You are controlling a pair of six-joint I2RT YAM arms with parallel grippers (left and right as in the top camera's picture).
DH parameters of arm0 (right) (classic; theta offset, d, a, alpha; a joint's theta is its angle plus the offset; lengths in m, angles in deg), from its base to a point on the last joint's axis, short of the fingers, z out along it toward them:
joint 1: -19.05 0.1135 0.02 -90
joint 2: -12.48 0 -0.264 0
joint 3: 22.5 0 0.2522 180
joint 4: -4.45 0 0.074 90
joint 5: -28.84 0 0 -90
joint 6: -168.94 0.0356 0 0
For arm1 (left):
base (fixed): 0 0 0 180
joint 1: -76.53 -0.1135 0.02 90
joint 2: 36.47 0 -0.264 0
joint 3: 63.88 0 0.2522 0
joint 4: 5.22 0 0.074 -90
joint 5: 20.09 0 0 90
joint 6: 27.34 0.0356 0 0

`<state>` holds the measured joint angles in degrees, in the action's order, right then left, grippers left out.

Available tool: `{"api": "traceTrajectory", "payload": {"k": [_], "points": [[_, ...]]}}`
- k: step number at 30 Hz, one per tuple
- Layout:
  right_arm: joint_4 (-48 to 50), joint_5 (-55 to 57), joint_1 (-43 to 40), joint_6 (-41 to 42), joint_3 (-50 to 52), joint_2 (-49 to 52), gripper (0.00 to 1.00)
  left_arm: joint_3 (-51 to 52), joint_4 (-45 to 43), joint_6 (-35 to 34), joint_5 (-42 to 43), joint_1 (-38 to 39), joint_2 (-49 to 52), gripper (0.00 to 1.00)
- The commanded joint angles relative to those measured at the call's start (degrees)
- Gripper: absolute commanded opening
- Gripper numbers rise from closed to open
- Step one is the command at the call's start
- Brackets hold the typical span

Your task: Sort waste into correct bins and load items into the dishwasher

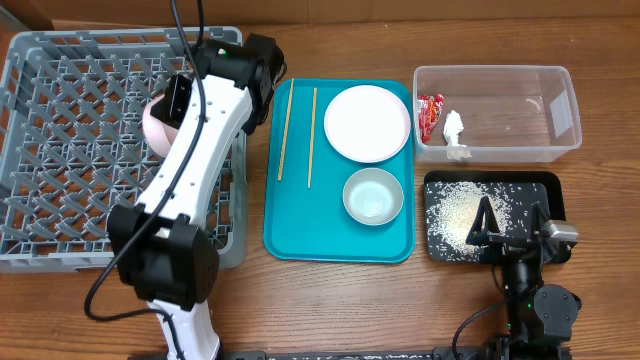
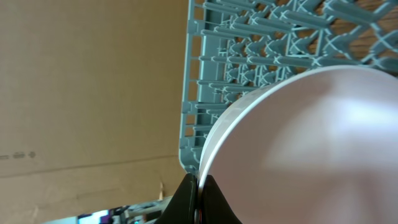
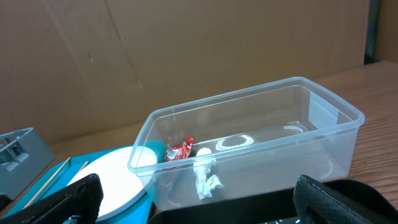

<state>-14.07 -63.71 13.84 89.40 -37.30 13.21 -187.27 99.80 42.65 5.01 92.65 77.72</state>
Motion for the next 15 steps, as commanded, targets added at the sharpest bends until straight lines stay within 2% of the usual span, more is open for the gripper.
{"api": "traceTrajectory", "payload": {"k": [1, 15], "points": [[0.2, 0.3, -0.2, 0.0, 0.6, -0.6, 1.00, -0.8, -0.5, -3.4, -4.6, -0.7, 3.4, 0.04], [0.2, 0.3, -0.2, 0.0, 0.6, -0.6, 1.00, -0.8, -3.2, -3.1, -7.7, -0.7, 10.9, 0.04]]}}
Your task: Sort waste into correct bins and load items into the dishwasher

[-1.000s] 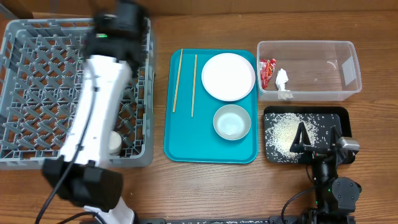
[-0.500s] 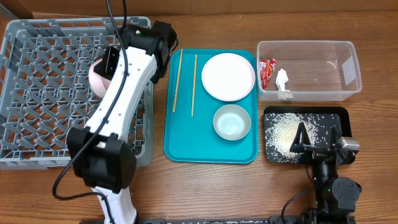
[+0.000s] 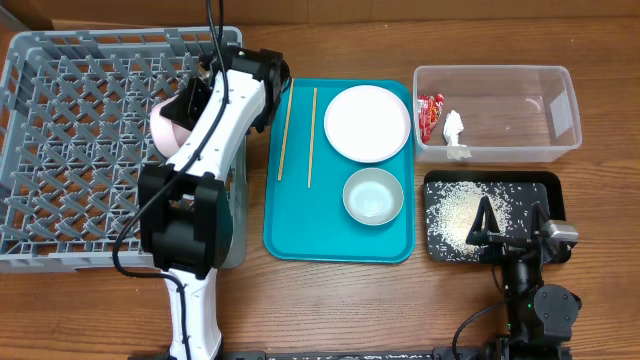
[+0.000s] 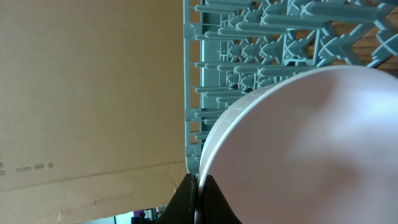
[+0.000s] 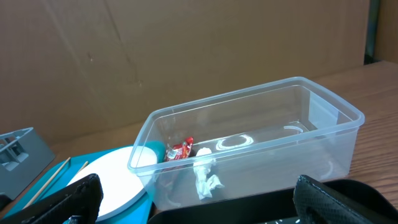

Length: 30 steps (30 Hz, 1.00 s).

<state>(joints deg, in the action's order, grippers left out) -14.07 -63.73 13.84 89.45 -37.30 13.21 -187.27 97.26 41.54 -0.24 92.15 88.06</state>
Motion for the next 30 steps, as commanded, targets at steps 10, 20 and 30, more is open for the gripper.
{"api": "traceTrajectory", "payload": {"k": [10, 20, 30], "points": [[0.2, 0.3, -0.2, -0.1, 0.6, -0.6, 1.00, -0.4, -2.7, -1.8, 0.5, 2.2, 0.6, 0.06], [0.2, 0.3, -0.2, -0.1, 0.6, -0.6, 1.00, 2.8, -8.3, 1.9, 1.3, 2.7, 0.6, 0.06], [0.2, 0.3, -0.2, -0.1, 0.6, -0.6, 1.00, 3.0, -8.2, 1.9, 1.4, 6.4, 0.6, 0.28]]}}
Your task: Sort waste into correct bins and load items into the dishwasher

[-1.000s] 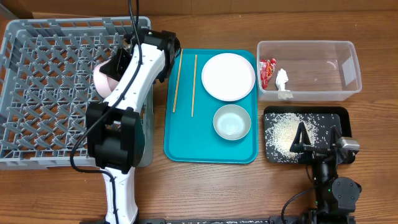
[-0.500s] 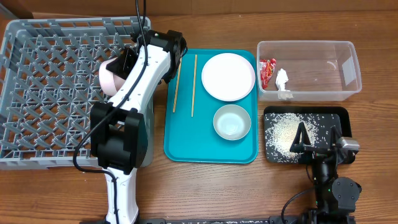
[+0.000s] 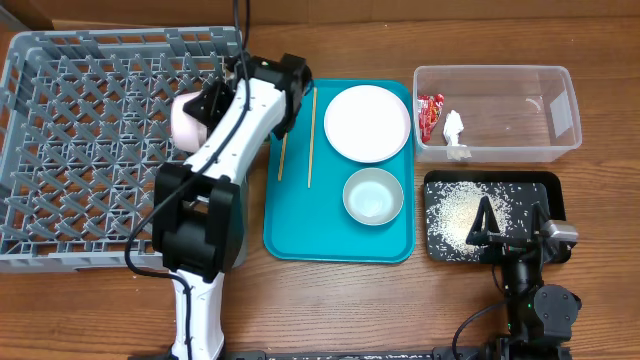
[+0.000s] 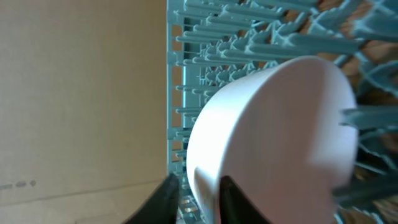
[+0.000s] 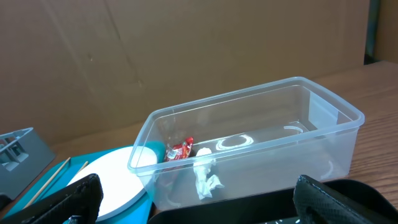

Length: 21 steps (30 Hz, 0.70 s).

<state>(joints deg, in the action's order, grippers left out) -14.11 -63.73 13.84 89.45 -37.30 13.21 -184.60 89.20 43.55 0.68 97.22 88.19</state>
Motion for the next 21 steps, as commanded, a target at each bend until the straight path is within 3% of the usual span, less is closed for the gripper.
{"api": "traceTrajectory", "payload": {"k": [1, 2, 7, 12, 17, 20, 21], "points": [[0.2, 0.3, -0.2, -0.1, 0.6, -0.6, 1.00, 0.4, -0.2, -0.2, 1.0, 1.7, 0.5, 0.34], [0.2, 0.3, -0.2, -0.1, 0.6, -0.6, 1.00, 0.4, -0.5, -0.2, 2.9, 2.3, 0.5, 0.44], [0.2, 0.3, -0.2, -0.1, 0.6, -0.6, 1.00, 0.3, 0.6, -0.2, 4.3, 3.5, 0.4, 0.68], [0.2, 0.3, -0.2, -0.1, 0.6, -0.6, 1.00, -0.3, 1.2, -0.3, 8.0, 4.5, -0.7, 0.85], [0.2, 0.3, -0.2, -0.1, 0.6, -0.6, 1.00, -4.1, 1.8, -0.7, 17.7, 5.0, -3.6, 0.89], [0.2, 0.3, -0.2, -0.1, 0.6, -0.6, 1.00, -8.1, 1.4, -0.9, 32.1, 4.7, -5.3, 0.88], [0.2, 0.3, -0.2, -0.1, 0.6, -0.6, 1.00, -9.9, 0.7, -0.8, 40.3, 4.4, -6.1, 0.87]]}}
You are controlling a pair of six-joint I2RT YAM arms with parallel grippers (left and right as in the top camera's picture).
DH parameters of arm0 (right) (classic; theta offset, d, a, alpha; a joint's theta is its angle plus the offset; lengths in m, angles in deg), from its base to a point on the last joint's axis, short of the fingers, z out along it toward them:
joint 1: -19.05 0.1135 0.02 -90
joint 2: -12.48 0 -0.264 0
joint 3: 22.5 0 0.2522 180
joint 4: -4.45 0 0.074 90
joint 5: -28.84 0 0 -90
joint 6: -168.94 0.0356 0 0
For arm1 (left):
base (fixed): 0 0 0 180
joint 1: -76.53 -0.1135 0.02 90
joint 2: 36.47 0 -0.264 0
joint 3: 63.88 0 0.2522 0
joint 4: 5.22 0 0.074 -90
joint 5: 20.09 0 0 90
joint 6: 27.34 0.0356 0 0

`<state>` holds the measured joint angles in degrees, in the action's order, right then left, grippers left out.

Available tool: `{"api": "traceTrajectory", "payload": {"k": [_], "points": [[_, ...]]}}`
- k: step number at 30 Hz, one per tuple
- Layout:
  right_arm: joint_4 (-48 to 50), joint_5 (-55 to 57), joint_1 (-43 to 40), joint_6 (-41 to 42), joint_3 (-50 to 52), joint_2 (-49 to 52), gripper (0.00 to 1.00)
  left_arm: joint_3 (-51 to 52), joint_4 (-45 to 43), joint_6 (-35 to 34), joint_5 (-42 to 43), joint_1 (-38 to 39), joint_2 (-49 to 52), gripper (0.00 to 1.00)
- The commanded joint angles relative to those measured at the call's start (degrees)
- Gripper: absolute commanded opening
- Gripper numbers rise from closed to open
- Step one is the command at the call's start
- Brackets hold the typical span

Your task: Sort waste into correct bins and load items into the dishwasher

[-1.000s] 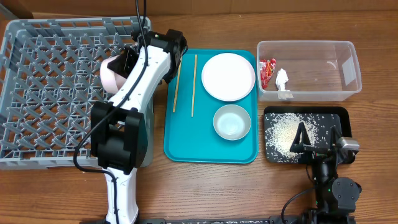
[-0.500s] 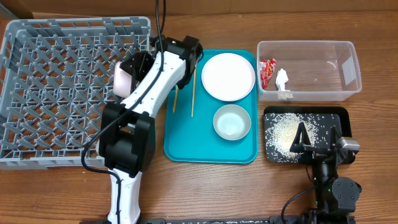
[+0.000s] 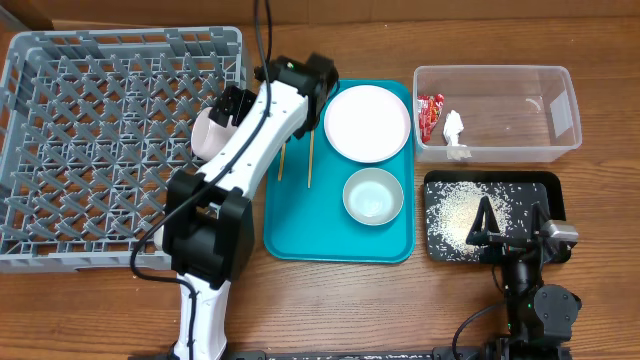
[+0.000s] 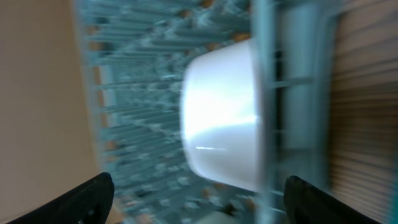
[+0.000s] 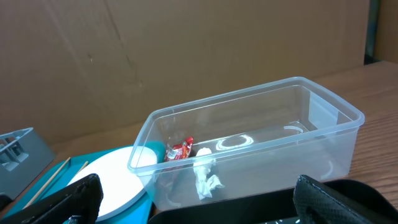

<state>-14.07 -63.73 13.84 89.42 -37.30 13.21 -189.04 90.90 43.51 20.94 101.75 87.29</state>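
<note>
A pale pink bowl rests in the grey dish rack against its right wall; the left wrist view shows the bowl blurred behind the rack bars. My left gripper is open just right of it, fingers spread wide and holding nothing. On the teal tray lie a white plate, a small bowl and two chopsticks, partly under the left arm. My right gripper stands open over the black tray of rice, fingers empty.
A clear bin at the back right holds a red wrapper and a crumpled tissue; the right wrist view shows the same bin. My left arm stretches from the table's front edge across the rack's right side.
My left gripper has opened wide and drawn back to the right, off the bowl's rim. The bowl now sits a little further right in the rack. The right arm is unchanged.
My left gripper was shut on the pink bowl's rim over the rack's right half, and still was half a second later. Then the bowl was nearer the rack's right wall with the jaws loosened. Now it lies in the rack, let go.
</note>
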Motion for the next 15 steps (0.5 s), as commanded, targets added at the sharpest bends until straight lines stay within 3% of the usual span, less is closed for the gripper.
{"api": "traceTrajectory", "payload": {"k": [1, 5, 7, 15], "points": [[0.2, 0.3, -0.2, 0.0, 0.6, -0.6, 1.00, -6.4, -2.1, -0.8, 25.7, -0.1, -5.8, 0.86], [0.2, 0.3, -0.2, 0.0, 0.6, -0.6, 1.00, -7.6, -6.9, 0.2, 49.1, 0.0, -7.3, 0.91], [0.2, 0.3, -0.2, 0.0, 0.6, -0.6, 1.00, -7.4, -7.3, 2.7, 57.0, 0.0, -7.1, 0.84], [0.2, 0.3, -0.2, 0.0, 0.6, -0.6, 1.00, 5.6, -11.2, 0.9, 64.0, 4.2, -6.9, 0.69]]}}
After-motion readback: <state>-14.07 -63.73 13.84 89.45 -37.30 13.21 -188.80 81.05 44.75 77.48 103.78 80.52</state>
